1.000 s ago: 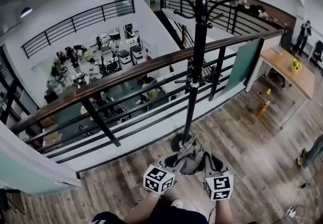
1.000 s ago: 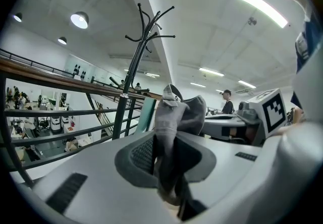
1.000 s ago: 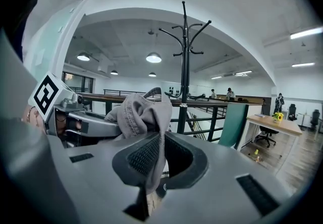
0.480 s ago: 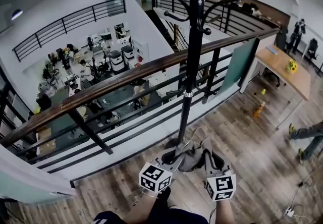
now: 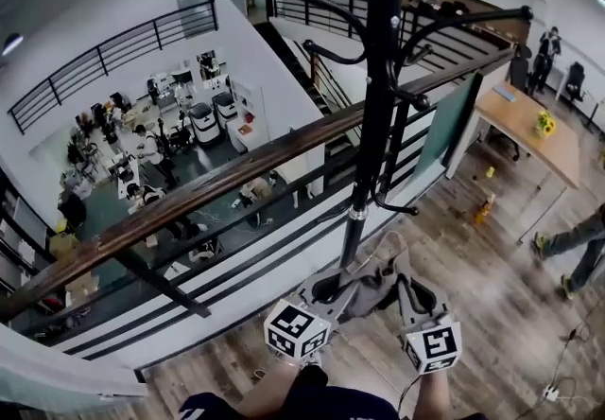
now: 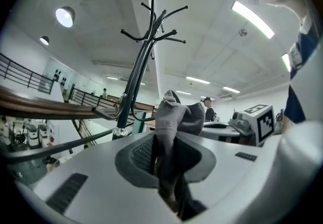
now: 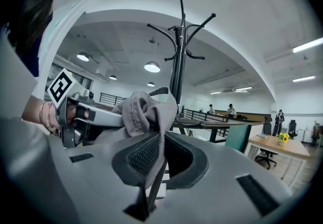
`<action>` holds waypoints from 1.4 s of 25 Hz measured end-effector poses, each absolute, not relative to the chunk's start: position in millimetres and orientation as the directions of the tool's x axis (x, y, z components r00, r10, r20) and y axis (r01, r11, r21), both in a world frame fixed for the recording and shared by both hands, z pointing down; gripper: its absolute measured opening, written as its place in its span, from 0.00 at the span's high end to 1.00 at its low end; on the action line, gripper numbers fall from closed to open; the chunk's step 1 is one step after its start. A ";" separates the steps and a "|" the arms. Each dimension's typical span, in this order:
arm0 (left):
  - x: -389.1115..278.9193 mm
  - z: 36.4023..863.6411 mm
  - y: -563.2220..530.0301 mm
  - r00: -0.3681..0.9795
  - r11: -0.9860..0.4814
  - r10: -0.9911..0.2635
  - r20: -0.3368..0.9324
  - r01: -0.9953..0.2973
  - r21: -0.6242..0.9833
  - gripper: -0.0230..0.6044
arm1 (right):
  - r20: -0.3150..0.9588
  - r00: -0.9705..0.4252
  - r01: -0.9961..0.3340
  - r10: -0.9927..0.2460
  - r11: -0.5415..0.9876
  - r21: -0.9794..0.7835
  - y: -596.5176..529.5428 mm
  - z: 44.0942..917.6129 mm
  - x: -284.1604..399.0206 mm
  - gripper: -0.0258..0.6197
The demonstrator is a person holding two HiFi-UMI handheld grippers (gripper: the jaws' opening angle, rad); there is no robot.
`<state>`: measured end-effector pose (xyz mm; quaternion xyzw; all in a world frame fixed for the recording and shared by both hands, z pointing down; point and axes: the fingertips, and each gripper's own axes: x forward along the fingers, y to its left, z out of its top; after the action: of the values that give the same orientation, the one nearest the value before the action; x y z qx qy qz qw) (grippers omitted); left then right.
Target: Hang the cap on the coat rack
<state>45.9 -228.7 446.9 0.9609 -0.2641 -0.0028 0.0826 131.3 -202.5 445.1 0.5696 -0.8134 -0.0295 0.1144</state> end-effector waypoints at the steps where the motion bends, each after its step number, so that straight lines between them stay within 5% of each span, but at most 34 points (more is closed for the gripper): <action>1: 49.7 441.7 -234.2 0.876 -0.866 -0.482 0.030 -0.481 0.138 0.86 | 0.143 -0.334 -0.916 -0.932 0.357 0.184 -209.3 441.4 134.8 0.91; 7: 59.8 418.2 -248.3 0.919 -0.917 -0.393 -0.035 -0.388 0.096 0.86 | -0.016 -0.355 -0.926 -0.935 0.350 0.141 -225.7 406.1 140.1 0.91; 35: 53.2 285.0 -249.5 0.803 -0.815 -0.558 -0.211 -0.578 -0.043 0.86 | -0.279 -0.459 -0.884 -0.843 0.405 0.231 -229.8 281.0 138.2 0.91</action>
<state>53.2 -249.5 285.0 0.9479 -0.2995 -0.0948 -0.0525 138.2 -229.8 281.0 0.5165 -0.8362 -0.1747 -0.0592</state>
